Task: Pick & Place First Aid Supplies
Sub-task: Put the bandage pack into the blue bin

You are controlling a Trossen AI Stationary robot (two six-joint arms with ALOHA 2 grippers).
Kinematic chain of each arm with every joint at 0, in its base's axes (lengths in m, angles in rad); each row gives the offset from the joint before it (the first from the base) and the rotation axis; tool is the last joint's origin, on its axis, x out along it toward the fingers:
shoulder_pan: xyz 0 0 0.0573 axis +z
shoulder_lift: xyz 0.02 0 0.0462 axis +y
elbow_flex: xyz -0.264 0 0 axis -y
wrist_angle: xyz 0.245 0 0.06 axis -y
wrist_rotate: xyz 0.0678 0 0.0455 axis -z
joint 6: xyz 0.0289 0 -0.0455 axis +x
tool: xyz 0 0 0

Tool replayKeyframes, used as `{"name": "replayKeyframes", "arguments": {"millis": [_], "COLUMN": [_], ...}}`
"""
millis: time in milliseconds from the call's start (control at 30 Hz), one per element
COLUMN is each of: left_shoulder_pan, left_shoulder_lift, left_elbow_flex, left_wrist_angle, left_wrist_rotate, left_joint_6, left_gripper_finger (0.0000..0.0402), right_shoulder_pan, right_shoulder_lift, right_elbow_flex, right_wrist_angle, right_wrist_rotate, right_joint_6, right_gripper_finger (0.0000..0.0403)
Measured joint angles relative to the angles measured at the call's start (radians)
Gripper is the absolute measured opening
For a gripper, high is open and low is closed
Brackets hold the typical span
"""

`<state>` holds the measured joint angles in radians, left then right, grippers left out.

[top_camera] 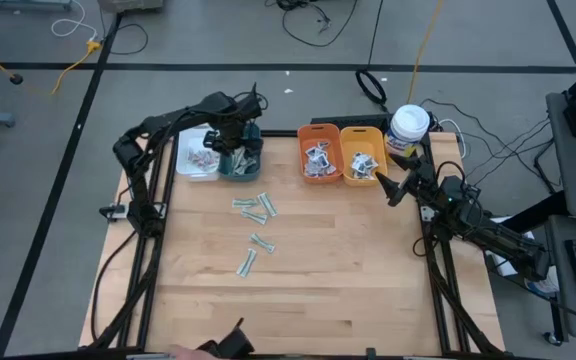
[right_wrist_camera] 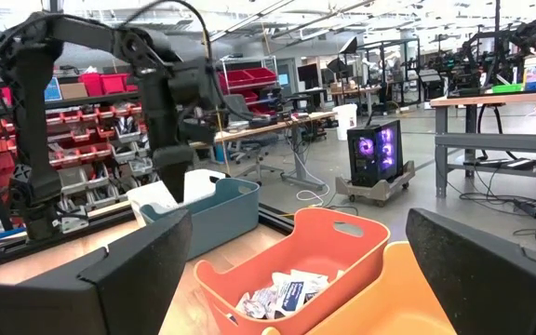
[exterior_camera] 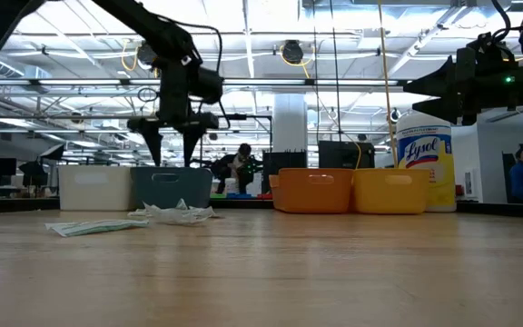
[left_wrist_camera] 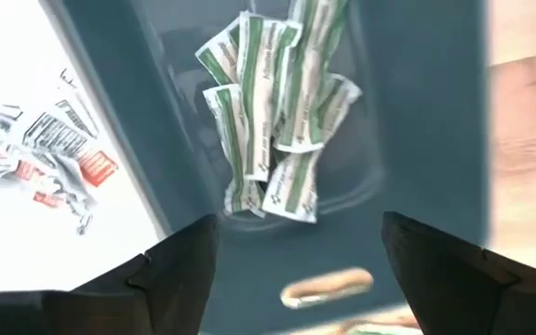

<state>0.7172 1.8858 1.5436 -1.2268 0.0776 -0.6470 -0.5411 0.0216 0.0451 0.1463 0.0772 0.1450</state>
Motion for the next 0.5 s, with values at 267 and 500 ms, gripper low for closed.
{"name": "replayKeyframes", "arguments": {"millis": [267, 500], "left_shoulder_pan": [-0.139, -0.359], "left_shoulder_lift": [-0.036, -0.082], "left_elbow_flex": [0.0, -0.083], "left_wrist_angle": [-0.001, 0.035], "left_wrist_rotate": [-0.002, 0.001], "left_joint_6": [-0.064, -0.175], "left_gripper_finger": [0.0301, 0.0284], "right_shoulder_pan": [0.0, 0.0], "right_shoulder_lift": [0.0, 0.0], "right_elbow_flex": [0.0, 0.0], "right_wrist_angle": [0.0, 0.0], "right_wrist_rotate": [0.0, 0.0], "right_joint_6": [0.0, 0.0], "right_gripper_finger": [0.0392, 0.0392]}}
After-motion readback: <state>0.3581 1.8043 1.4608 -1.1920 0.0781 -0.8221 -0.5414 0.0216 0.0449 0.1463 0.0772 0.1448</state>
